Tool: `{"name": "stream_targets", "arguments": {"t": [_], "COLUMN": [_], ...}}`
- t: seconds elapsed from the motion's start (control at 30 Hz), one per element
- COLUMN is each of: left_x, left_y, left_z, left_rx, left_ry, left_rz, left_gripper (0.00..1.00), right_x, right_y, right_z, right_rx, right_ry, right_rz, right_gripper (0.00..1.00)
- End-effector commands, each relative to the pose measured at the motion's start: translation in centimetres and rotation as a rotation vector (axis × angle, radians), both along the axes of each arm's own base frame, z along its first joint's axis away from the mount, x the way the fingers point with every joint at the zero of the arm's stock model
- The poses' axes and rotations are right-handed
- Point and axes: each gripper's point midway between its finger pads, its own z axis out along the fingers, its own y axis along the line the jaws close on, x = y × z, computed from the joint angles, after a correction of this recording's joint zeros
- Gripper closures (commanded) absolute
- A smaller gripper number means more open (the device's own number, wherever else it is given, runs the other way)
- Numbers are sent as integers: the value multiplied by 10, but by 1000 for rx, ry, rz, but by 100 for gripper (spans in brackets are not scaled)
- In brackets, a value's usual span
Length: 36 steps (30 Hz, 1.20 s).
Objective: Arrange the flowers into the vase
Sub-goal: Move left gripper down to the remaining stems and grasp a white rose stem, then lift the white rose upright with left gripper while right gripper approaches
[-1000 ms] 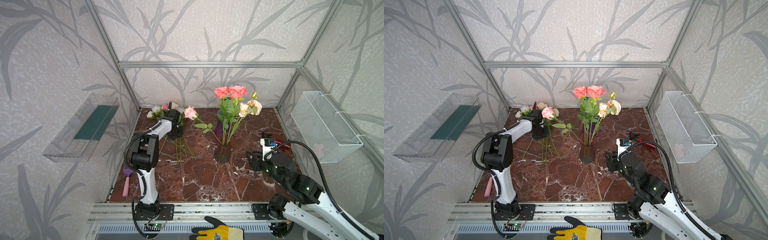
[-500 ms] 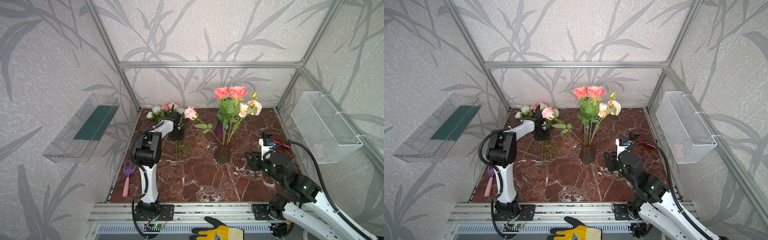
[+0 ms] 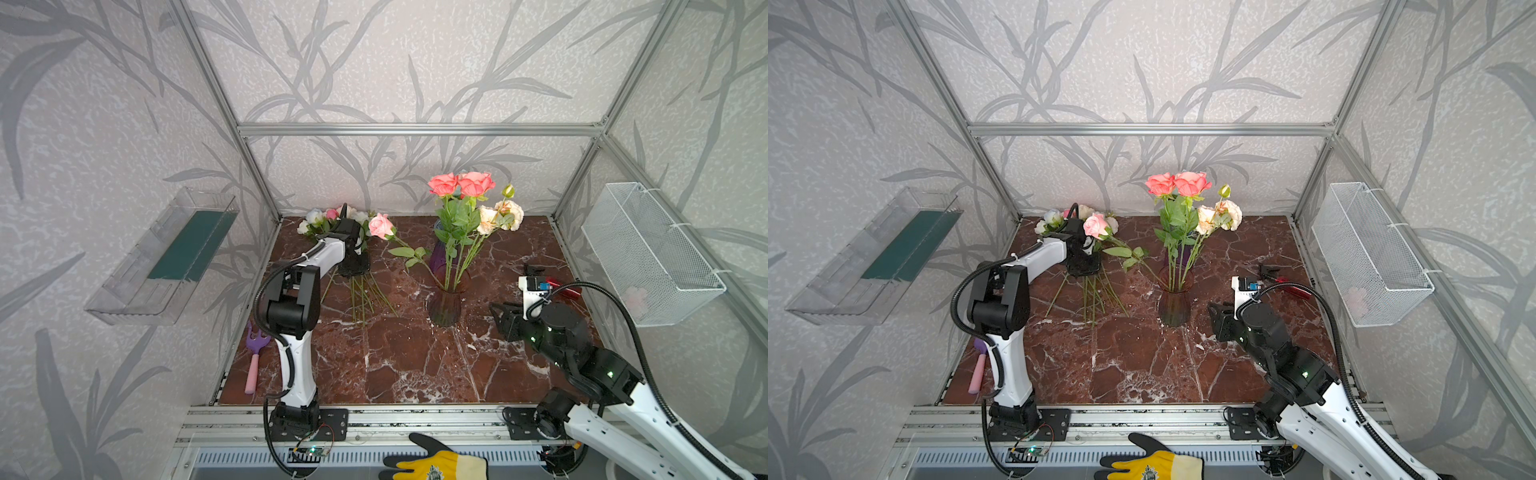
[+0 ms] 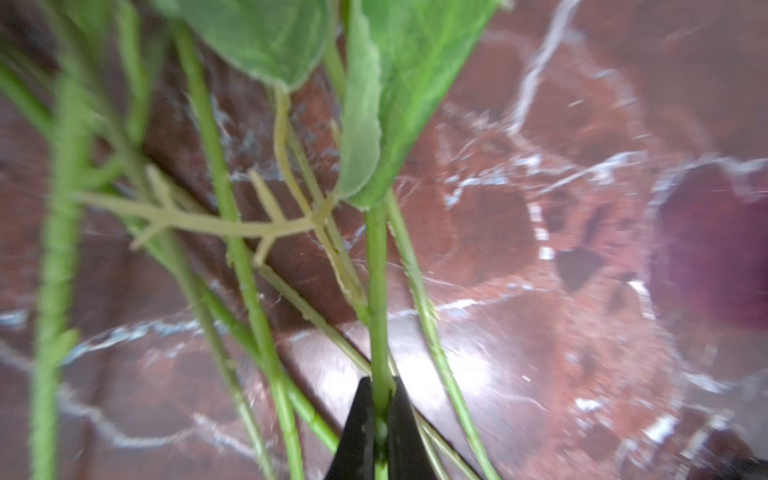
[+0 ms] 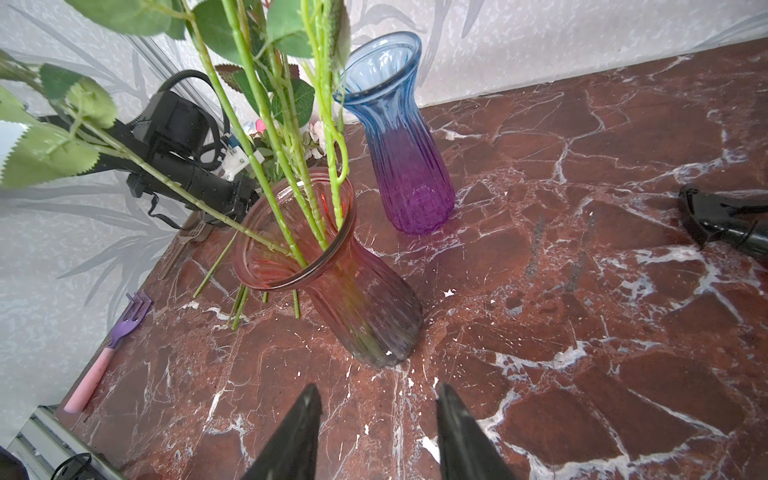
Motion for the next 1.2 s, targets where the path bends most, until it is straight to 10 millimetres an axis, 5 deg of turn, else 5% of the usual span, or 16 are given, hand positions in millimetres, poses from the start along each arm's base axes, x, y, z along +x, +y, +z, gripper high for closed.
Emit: {"name": "stream_targets", "arguments": {"t": [0.0,0.33,0.5,0.7,0.8,1.0,1.17], "left_x": [-2,-60,-114,-204,-235,-253,-253], "left_y": [-6,-10,-4,8,7,-22,-72], "left_z": [73,157,221,294,319,349,356], "left_rx": [-65,-143,-245,-384,-425,-535,-520], "left_ry": [-137,-324,-619,-1037,-1107,-1078,-1036], "left_rz": [1,-9,9,-15,-55,-189,-369], "left_gripper": [93,98,100,100,100,100,100], "right_x": [-3,-11,-13,-12,-11,-10,-16], "right_y": [1,0,14,32,44,70,100], "right_z": [19,42,56,80,94,129,165], "right_rx": [40,87,111,168,198,269,281], "right_ry": [-22,-46,-45,-80,-101,-150,-215], "right_rz": [10,33,99,178,225,327,427], "right_gripper": [55,56,56,56,56,55,53]}}
